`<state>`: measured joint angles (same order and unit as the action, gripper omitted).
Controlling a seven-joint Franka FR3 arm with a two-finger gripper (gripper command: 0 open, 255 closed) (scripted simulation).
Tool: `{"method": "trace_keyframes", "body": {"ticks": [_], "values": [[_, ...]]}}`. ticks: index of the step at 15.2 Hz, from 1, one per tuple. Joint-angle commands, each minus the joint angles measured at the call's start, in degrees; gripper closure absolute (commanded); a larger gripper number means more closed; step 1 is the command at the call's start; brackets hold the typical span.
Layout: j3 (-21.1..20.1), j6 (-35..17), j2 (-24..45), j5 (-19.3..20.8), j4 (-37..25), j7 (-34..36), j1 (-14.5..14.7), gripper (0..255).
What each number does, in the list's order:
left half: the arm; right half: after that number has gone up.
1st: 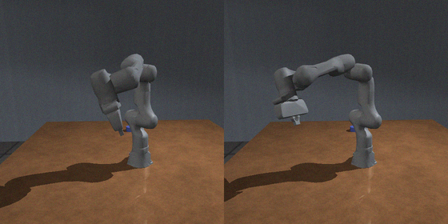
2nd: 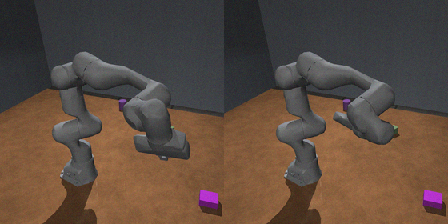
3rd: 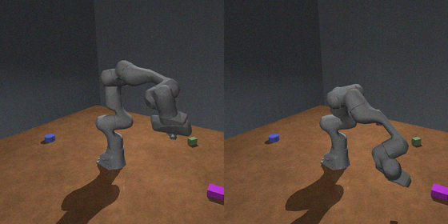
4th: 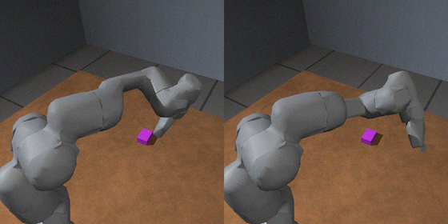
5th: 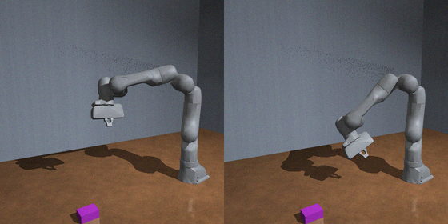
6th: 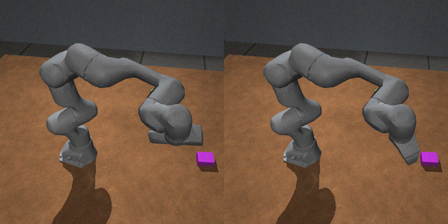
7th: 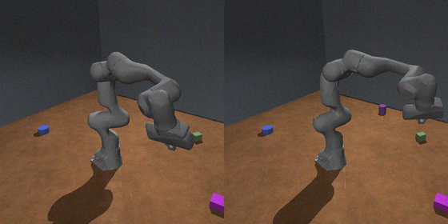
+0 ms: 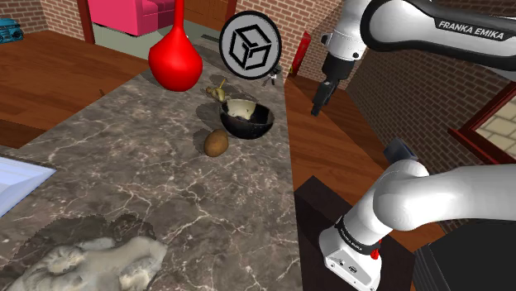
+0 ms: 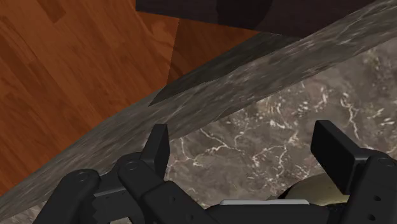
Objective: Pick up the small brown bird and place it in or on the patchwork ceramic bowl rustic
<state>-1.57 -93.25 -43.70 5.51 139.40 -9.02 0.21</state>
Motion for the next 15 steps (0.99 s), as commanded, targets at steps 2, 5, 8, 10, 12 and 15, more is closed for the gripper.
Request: {"method": "trace_keyframes", "body": {"ticks": [2, 5, 8, 10, 12, 15], "values": [[-0.15, -1.34, 2.31, -0.01, -0.98, 0.05, 0.1, 0], [-0.63, -4.94, 9.25, 0.0, -4.37, 0.17, 0.36, 0], [-1.13, -7.86, 16.15, 0.13, -8.37, 0.29, 0.6, 0], [-1.48, -9.42, 20.71, 0.28, -11.39, 0.37, 0.75, 0], [-1.84, -10.69, 25.24, 0.48, -14.67, 0.45, 0.88, 0], [-2.39, -12.03, 32.0, 0.89, -20.1, 0.57, 1.11, 0]]}}
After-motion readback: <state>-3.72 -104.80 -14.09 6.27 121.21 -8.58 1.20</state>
